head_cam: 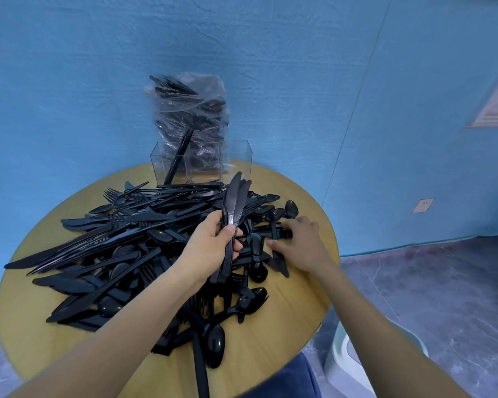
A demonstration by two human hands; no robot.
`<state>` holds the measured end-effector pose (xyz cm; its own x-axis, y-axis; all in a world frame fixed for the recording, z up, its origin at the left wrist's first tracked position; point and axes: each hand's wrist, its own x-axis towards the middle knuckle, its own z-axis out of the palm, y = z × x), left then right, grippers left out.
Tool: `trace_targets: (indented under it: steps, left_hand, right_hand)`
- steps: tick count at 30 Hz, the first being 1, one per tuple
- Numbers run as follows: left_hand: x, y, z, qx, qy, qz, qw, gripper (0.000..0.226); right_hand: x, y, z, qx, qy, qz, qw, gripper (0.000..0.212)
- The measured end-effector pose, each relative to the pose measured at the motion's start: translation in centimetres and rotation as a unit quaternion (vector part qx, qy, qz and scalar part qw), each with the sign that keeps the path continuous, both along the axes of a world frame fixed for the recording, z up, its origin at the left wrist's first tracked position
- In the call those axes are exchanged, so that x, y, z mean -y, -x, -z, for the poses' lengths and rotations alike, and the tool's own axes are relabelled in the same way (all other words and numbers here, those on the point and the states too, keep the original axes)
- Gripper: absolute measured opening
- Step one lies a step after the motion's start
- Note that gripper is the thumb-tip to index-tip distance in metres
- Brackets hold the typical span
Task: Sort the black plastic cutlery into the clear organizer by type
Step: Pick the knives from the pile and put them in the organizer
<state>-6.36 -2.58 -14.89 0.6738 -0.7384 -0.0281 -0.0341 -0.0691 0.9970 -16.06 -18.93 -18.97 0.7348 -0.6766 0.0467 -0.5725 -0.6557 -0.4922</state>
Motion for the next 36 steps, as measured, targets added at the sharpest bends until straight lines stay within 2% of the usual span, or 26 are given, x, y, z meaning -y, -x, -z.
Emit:
trace_targets:
  steps: [5,8,13,22,26,33,36]
  left_hand:
    - [0.0,-0.3,0.3,0.011,-0.006,-0.005,1.000,0.021]
    - [0.0,-0.3,0.2,0.013,-0.003,-0.004,1.000,0.024]
    - [-0.1,-0.3,0.2,0.023,-0.001,-0.004,1.000,0.025]
    - [-0.2,-0.4,0.2,0.027,-0.002,-0.006,1.000,0.027]
    - [-0.3,-0.4,0.1,0.027,0.001,-0.008,1.000,0.027]
    - [-0.4,-0.4,0.1,0.026,0.001,-0.010,1.000,0.026]
    - [-0.4,-0.4,0.1,0.021,0.000,-0.013,1.000,0.022]
  right_hand:
    - [0.5,0.3,0.0,0.016,0.000,-0.018,1.000,0.032]
    - [0.7,0.3,-0.4,-0.010,0.014,-0.028,0.999,0.031]
    - [0.8,0.2,-0.8,-0.081,0.090,-0.053,0.991,0.034]
    - [0.0,0.1,-1.5,-0.115,0.156,-0.105,0.975,0.032]
    - [-0.3,0.3,-1.6,-0.097,0.141,-0.114,0.979,0.025]
    - [-0.2,0.5,-1.3,-0.045,0.073,-0.103,0.991,0.027]
    - [0.1,0.5,-1.2,-0.050,0.081,-0.105,0.990,0.025]
